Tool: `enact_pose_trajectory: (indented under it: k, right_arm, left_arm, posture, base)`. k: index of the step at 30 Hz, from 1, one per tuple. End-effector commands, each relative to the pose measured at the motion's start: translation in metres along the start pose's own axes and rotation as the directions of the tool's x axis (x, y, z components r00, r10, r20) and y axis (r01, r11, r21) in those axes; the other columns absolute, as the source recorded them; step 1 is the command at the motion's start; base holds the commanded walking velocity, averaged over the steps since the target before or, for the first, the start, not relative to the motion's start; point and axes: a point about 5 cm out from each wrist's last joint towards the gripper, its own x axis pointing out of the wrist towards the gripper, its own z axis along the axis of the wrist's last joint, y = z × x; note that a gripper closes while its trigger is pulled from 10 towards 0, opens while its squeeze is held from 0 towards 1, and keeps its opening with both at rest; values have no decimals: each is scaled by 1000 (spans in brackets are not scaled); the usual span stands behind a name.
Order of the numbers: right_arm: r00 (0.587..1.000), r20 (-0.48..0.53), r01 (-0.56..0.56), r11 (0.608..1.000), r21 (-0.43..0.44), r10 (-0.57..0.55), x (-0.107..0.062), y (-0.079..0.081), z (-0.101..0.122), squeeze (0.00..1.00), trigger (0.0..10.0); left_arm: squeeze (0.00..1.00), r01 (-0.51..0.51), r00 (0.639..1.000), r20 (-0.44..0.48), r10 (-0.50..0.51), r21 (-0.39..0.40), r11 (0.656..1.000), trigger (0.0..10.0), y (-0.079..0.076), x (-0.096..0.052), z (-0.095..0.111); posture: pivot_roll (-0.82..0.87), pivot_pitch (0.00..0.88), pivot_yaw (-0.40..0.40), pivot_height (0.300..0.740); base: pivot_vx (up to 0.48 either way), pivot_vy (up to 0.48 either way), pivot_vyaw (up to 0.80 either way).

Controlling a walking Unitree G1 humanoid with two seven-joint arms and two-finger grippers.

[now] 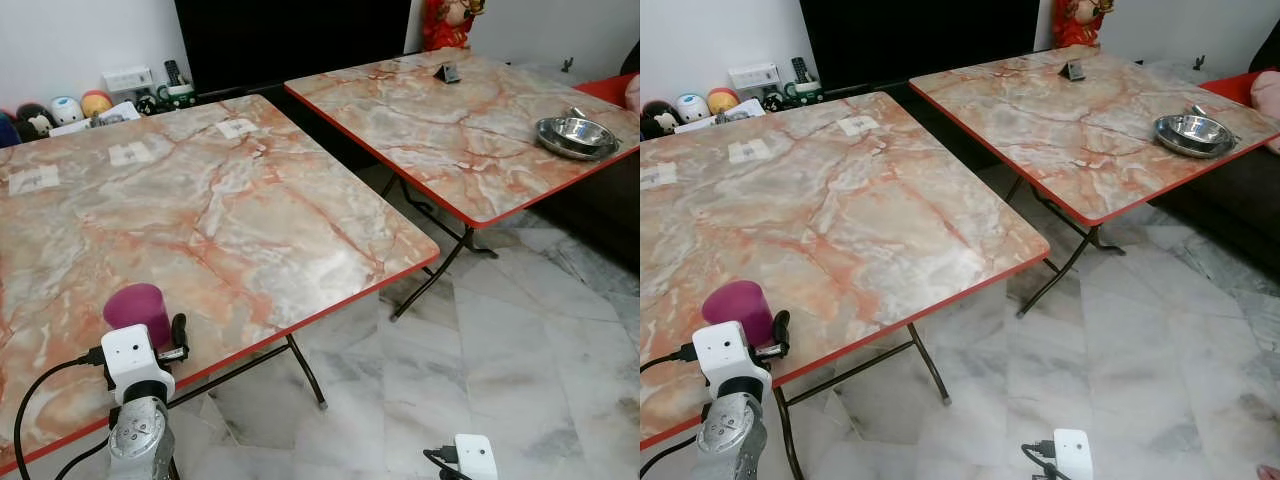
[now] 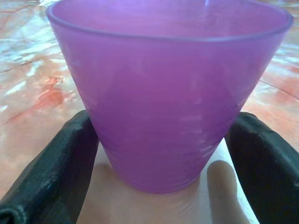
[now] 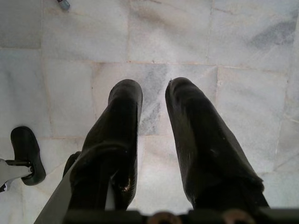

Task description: Setting the table

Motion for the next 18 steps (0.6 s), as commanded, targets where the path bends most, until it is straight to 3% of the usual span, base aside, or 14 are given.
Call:
enact_pose_trajectory:
  k: [1,2,4,5,18]
  right_arm:
    - [1000,-14,4,1000,-6,-4,-1,-2,-5,0,10000]
    - [1000,-15,4,1000,-7,-4,-1,-2,-5,0,10000]
    - [1000,-15,4,1000,-7,-4,-1,-2,-5,0,10000]
    - [1000,-15,3,1000,-9,-3,-1,-2,-5,0,10000]
    - [1000,-17,1,1000,-12,-1,-1,-2,-6,0,10000]
  left_arm:
    - [0,-16,1000,-2,16,-2,1000,8784,1,0,-2]
    - [0,-18,1000,1,18,-3,1000,1804,1,0,-2]
    - [0,-19,1000,2,19,-4,1000,1804,1,1,-2]
    - [0,-18,1000,5,18,-3,1000,0,1,1,-2]
    - [0,-24,1000,13,24,-3,1000,0,1,1,-4]
  posture:
    - [8,63,-37,740]
    - [8,63,-37,740]
    - [8,63,-37,740]
    - [9,62,-37,740]
    - [5,49,-34,740]
  base:
    - [0,0,0]
    - [0,0,0]
    - [0,0,0]
    - [0,0,0]
    - [0,0,0]
